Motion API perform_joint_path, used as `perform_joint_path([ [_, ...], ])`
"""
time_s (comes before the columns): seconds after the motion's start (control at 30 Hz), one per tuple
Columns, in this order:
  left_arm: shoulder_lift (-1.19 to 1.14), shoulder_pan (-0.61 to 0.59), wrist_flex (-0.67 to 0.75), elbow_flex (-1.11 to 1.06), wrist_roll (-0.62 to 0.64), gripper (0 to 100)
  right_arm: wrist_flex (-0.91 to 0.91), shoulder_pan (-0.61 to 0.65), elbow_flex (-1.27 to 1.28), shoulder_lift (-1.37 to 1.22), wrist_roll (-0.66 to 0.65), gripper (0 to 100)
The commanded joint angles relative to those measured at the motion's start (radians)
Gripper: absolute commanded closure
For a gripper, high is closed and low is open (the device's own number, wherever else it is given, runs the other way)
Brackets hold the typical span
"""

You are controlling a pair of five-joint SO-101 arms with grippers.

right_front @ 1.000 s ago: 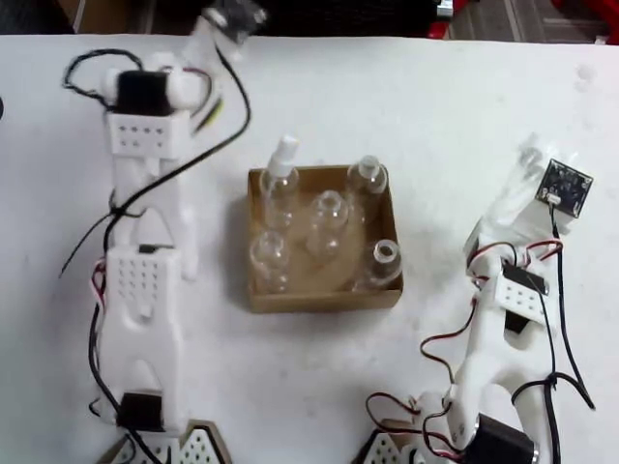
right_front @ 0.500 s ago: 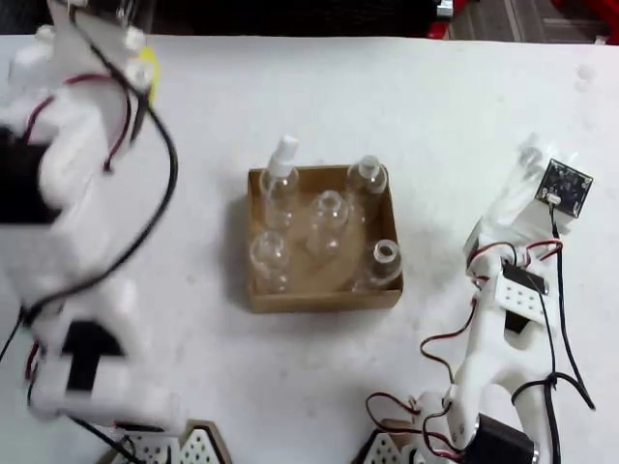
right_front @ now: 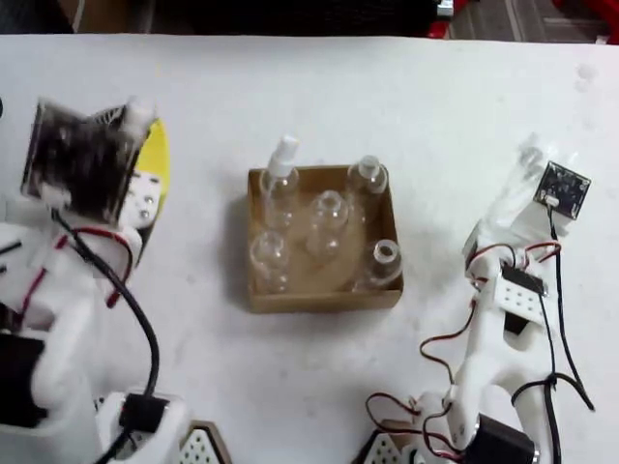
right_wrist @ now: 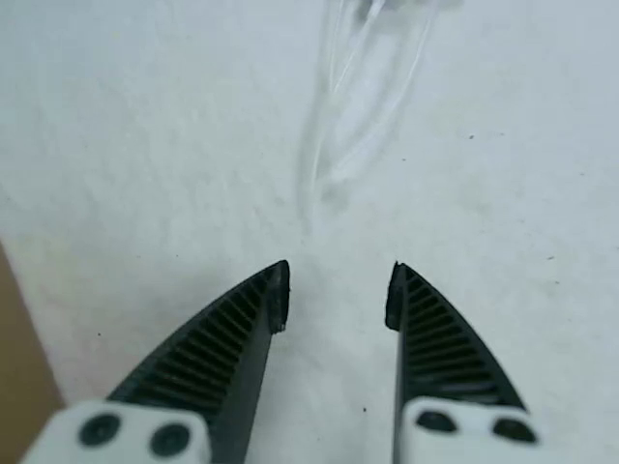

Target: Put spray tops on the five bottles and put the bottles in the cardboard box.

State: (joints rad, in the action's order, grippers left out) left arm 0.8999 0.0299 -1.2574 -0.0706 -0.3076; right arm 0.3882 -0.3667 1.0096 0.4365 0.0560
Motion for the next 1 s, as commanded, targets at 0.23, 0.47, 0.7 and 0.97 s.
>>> perform_joint_path([
  [0.23,0.509,0.045,0.727,-0.678,0.381,98,-0.027,0.013,-0.005,0.004,-0.012,85.4],
  [0.47,0.513,0.111,0.996,-0.902,0.450,98,-0.028,0.013,-0.005,0.004,-0.012,85.4],
  [0.7,0.513,0.335,1.254,-1.117,0.213,98,-0.028,0.013,-0.005,0.004,-0.012,85.4],
  [0.97,0.446,0.377,1.295,-1.151,0.166,98,-0.030,0.007,-0.008,0.004,-0.012,85.4],
])
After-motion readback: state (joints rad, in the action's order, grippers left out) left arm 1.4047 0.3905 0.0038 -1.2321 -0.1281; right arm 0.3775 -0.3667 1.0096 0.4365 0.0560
